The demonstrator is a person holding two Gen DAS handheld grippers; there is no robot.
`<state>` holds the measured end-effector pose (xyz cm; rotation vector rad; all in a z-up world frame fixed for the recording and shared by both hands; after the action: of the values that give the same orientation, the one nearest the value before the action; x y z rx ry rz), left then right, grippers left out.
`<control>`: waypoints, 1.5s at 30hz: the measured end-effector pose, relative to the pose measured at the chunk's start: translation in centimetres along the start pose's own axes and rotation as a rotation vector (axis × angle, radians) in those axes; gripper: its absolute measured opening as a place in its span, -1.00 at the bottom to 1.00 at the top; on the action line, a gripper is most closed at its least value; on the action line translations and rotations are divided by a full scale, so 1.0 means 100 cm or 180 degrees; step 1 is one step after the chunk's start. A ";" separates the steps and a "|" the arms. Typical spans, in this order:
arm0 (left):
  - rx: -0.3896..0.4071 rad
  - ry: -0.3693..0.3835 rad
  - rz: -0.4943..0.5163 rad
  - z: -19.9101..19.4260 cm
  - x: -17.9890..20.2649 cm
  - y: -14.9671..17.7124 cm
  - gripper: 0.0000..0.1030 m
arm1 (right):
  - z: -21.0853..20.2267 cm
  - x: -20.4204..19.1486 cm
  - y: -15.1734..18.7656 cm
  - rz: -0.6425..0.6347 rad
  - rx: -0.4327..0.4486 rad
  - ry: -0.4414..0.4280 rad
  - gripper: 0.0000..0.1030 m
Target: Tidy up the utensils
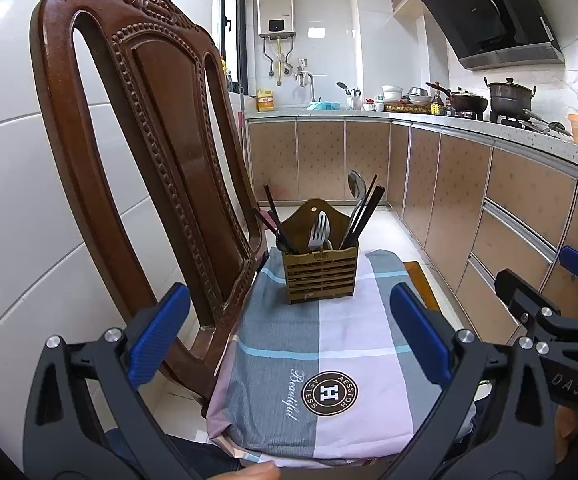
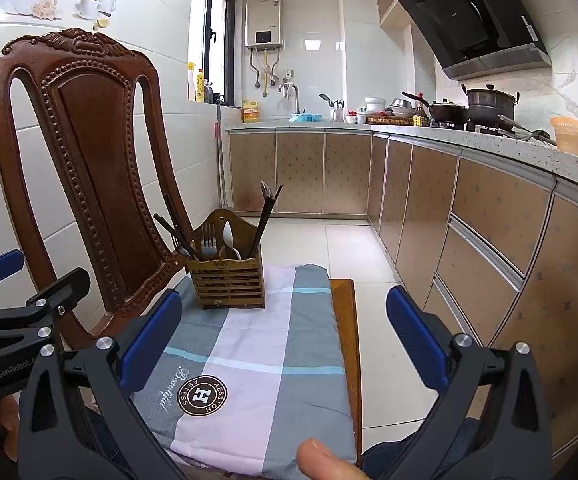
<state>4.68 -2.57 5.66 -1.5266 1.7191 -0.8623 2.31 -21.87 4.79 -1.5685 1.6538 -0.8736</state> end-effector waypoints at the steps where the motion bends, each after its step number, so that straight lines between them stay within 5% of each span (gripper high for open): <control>1: -0.0005 0.0009 0.0000 0.000 0.000 0.001 0.92 | 0.000 0.000 0.000 0.0006 0.0006 0.0012 0.94; 45: -0.0077 0.0100 -0.0041 -0.003 0.002 0.007 0.92 | -0.003 -0.003 0.002 -0.0048 0.0010 0.0097 0.94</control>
<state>4.03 -2.70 5.26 -1.5493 1.7498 -0.8794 1.97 -21.59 4.81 -1.5748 1.6631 -0.9117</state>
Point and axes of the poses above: each gripper's, at about its wrist camera, not at the fingertips, and z roughly the way its jaws point, x to its right, y to its underside, the point moved 6 cm from there along z, roughly the way its jaws point, and after that the axes turned 10 degrees about -x, right-handed, at the moved point
